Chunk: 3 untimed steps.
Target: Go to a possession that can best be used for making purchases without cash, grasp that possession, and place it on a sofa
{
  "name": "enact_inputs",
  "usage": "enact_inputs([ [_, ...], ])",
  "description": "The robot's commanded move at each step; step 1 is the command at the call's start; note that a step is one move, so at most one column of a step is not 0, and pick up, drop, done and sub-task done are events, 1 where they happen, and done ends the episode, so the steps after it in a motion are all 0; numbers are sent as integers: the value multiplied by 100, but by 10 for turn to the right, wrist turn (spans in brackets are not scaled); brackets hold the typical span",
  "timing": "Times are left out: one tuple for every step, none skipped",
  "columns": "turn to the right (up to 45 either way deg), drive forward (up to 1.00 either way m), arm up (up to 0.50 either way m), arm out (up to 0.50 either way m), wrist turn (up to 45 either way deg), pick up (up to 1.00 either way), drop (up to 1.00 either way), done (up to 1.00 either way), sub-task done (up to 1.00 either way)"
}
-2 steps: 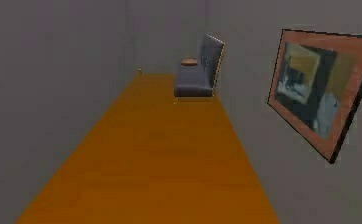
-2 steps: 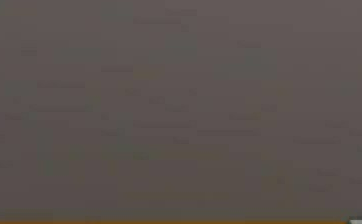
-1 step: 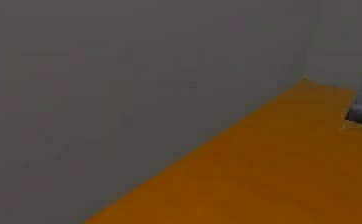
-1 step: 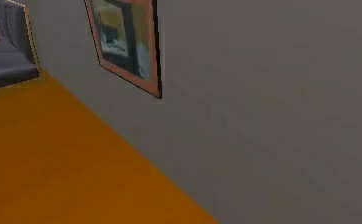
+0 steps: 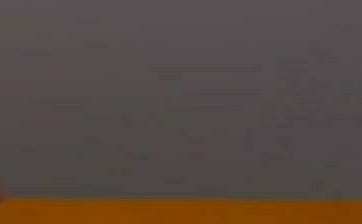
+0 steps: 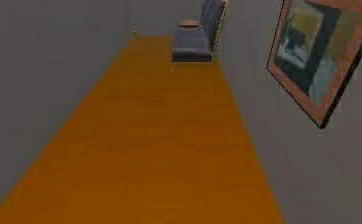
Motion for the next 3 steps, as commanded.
enact_inputs([
  [-450,0,0,0,0,0,0,0,0],
  [-240,0,0,0,0,0,0,0,0],
  [0,100,0,0,0,0,0,0,0],
])
